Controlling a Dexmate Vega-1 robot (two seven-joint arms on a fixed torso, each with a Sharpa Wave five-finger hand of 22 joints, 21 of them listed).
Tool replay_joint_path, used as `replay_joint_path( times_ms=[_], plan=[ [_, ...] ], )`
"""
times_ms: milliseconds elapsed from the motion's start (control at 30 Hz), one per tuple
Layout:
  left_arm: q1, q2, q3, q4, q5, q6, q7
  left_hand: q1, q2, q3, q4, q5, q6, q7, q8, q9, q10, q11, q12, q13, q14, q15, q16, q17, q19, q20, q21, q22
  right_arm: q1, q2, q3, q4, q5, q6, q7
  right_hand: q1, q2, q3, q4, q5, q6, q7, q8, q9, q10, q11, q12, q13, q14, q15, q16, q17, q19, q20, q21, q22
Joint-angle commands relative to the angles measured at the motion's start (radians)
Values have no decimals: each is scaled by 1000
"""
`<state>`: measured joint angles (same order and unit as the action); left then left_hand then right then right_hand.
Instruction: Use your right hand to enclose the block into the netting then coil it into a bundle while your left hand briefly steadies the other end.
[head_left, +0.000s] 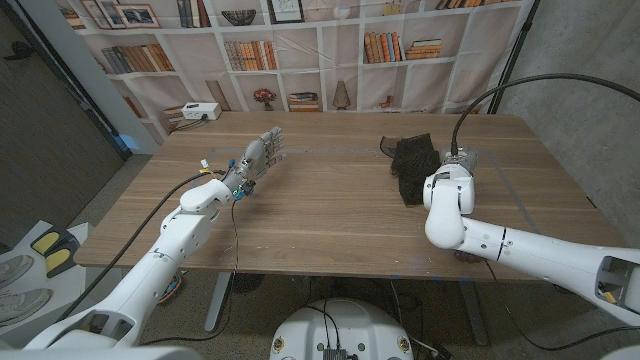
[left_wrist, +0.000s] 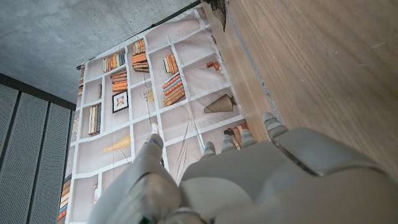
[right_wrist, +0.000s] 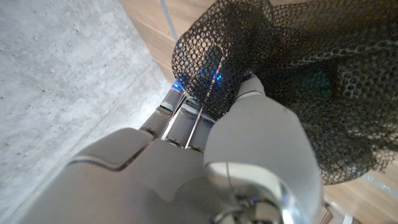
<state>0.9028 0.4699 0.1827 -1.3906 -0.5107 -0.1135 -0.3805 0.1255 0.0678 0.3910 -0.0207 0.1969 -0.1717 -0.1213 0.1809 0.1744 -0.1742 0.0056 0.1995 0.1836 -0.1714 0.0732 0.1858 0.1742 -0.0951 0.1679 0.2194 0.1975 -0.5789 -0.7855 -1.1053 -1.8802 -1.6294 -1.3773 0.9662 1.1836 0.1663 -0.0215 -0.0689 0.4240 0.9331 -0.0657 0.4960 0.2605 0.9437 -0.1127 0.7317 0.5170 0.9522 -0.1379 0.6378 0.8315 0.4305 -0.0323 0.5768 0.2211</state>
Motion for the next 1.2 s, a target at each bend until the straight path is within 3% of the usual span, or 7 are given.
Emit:
replay_joint_path(
  times_ms=[33,167,500,933,1200],
  plan=[
    [11,0,-4,-10,-2,-4,6,2,4,-1,0,3,-46,0,4,2,-85,-4,6,5,-19,-2,-2,5,3,6,2,2,-200,129,241,31,4,86,-522,21,16,9,3,-4,65,-41,68,40,5,-5,9,13,7,-84,5,10,-3,-2,7,6],
    [20,0,-7,-17,-5,-4,10,2,5,-1,0,3,-47,0,3,2,-86,-4,5,5,-20,-2,-2,5,3,6,2,2,-211,155,290,36,58,155,-631,21,15,11,6,-5,65,-43,69,38,9,-5,10,15,4,-85,2,13,-3,-2,10,6],
    [49,8,-20,-43,-9,-7,26,2,5,-2,0,3,-48,0,3,2,-86,-5,5,5,-19,-2,-2,5,3,6,2,2,-166,213,347,103,119,312,-795,22,10,16,13,-9,65,-52,74,35,4,-9,9,21,-5,-86,-11,22,-13,-7,17,8],
    [81,12,-39,-62,-20,-18,43,2,6,-2,-1,3,-48,1,3,2,-85,-3,6,5,-19,-1,-1,5,3,6,3,2,-41,258,329,215,178,521,-833,22,8,18,22,-14,61,-65,76,31,2,-13,2,18,-20,-88,-31,27,-22,-13,23,8],
    [101,15,-53,-75,-24,-25,58,3,6,-2,-1,3,-49,0,3,2,-86,-5,5,5,-17,-1,-1,4,4,5,3,2,43,314,294,332,228,611,-844,23,5,19,25,-17,66,-65,79,25,8,-13,1,14,-21,-88,-40,31,-24,-12,28,7]
  ],
)
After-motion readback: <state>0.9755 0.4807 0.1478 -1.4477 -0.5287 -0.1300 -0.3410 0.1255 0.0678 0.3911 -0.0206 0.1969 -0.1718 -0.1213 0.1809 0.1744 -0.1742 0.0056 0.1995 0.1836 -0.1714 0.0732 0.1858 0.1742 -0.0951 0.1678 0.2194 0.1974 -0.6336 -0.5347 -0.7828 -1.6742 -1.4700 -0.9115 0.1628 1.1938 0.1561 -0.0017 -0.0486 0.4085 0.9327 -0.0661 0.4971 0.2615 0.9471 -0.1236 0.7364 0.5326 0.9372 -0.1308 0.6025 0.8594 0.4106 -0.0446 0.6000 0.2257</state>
